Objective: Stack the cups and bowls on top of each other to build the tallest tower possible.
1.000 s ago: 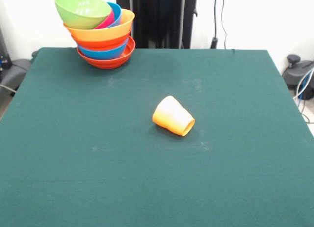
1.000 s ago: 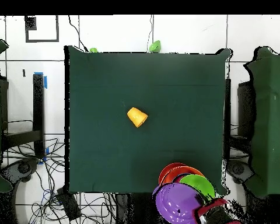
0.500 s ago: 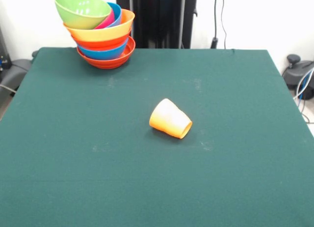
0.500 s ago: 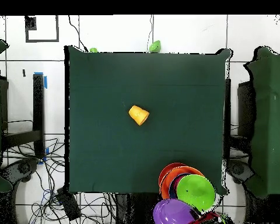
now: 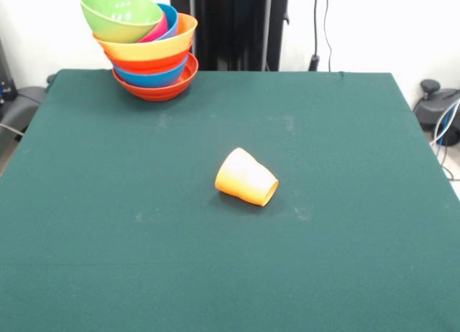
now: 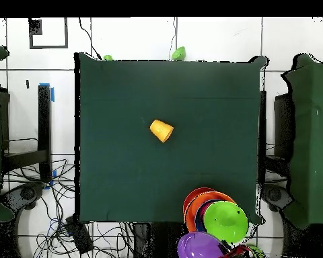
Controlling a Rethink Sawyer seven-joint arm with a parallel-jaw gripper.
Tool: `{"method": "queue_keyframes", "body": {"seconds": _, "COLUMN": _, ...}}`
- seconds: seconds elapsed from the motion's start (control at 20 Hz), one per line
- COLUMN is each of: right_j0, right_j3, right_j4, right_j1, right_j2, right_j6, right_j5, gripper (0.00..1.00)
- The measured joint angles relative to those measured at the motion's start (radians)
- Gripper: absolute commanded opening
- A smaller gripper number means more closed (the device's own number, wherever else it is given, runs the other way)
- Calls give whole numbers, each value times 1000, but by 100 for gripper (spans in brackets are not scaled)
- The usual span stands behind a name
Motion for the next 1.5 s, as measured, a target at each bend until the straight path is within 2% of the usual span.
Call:
{"method": "queue_keyframes", "body": {"seconds": 0.2, "right_j0": 39, "right_j3": 0, "right_j4": -30, "right_j1": 2, "right_j2": -52, "right_j6": 0, "right_j5": 0, "gripper": 0}}
{"method": "queue_keyframes", "body": {"seconds": 0.4, "right_j0": 88, "right_j3": -1, "right_j4": -99, "right_j1": 20, "right_j2": -149, "right_j6": 0, "right_j5": 0, "gripper": 0}}
{"method": "queue_keyframes", "body": {"seconds": 0.65, "right_j0": 147, "right_j3": -15, "right_j4": -231, "right_j1": 75, "right_j2": -302, "right_j6": 0, "right_j5": -4, "gripper": 0}}
{"method": "queue_keyframes", "body": {"seconds": 0.9, "right_j0": 182, "right_j3": -48, "right_j4": -310, "right_j1": 121, "right_j2": -402, "right_j6": 0, "right_j5": -10, "gripper": 0}}
{"method": "queue_keyframes", "body": {"seconds": 1.5, "right_j0": 219, "right_j3": -67, "right_j4": -400, "right_j1": 193, "right_j2": -523, "right_j6": 0, "right_j5": -9, "gripper": 0}}
